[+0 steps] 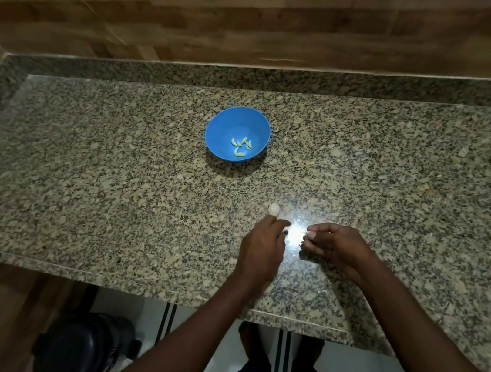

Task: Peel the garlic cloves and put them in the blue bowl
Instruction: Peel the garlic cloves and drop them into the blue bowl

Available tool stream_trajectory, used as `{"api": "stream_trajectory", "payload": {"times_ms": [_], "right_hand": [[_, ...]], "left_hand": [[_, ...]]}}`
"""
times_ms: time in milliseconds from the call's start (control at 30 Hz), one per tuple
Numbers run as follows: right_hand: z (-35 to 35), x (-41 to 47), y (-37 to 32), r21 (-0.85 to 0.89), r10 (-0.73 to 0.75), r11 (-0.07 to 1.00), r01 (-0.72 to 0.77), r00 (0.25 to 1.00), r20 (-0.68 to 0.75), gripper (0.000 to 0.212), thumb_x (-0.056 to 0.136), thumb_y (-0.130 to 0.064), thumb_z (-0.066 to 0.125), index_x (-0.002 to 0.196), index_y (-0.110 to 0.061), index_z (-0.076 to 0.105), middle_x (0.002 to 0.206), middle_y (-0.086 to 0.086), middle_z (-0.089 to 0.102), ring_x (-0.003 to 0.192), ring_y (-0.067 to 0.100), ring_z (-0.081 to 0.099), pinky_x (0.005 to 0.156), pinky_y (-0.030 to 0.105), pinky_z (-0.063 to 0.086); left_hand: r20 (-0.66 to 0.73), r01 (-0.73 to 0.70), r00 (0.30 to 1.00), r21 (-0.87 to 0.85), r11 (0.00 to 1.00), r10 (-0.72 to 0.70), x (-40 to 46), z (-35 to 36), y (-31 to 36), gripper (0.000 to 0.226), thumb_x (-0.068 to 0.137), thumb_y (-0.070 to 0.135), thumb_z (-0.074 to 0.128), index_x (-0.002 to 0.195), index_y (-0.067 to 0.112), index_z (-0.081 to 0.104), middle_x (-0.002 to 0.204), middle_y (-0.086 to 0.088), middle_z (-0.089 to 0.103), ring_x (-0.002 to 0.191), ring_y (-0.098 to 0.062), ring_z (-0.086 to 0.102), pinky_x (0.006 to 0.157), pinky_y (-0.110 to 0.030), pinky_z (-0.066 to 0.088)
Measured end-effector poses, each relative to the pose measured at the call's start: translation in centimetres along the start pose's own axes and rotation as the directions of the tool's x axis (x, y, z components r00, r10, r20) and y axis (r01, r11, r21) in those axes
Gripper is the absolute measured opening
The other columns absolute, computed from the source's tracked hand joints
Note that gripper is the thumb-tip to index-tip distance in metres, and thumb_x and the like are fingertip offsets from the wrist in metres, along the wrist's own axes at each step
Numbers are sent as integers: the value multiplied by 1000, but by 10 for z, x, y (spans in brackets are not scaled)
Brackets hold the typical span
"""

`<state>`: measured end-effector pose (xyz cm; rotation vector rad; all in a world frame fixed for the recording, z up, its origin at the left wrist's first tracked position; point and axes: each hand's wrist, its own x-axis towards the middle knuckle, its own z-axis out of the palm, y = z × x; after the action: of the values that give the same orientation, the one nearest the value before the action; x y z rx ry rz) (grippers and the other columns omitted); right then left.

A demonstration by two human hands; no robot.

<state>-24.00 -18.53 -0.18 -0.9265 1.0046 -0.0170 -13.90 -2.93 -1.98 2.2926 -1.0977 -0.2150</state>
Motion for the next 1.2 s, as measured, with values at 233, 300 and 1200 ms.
{"api": "stream_trajectory", "payload": {"times_ms": [233,300,1200], "right_hand": [[5,1,5,-187,-123,977,106,989,-87,8,81,17,69,87,18,64,77,31,65,65,35,67,70,54,62],[6,0,5,-183,-127,977,112,989,-77,8,81,17,69,87,14,65,78,31,66,61,32,66,68,49,61],[19,10,21,-931,-583,116,346,783,219,32,81,-11,65,58,-12,43,51,5,48,50,27,50,48,34,41]], "left_hand": [[86,-21,996,79,997,14,-10,13,-4,35,88,5,63,123,10,64,112,-10,61,99,-31,55,71,-42,53],[90,-25,996,84,996,17,-10,13,-5,35,88,5,64,122,10,64,111,-11,61,98,-31,55,72,-41,51],[28,-26,999,81,996,23,-22,9,-15,38,87,3,65,124,4,62,121,-12,62,109,-28,52,92,-42,49]]}}
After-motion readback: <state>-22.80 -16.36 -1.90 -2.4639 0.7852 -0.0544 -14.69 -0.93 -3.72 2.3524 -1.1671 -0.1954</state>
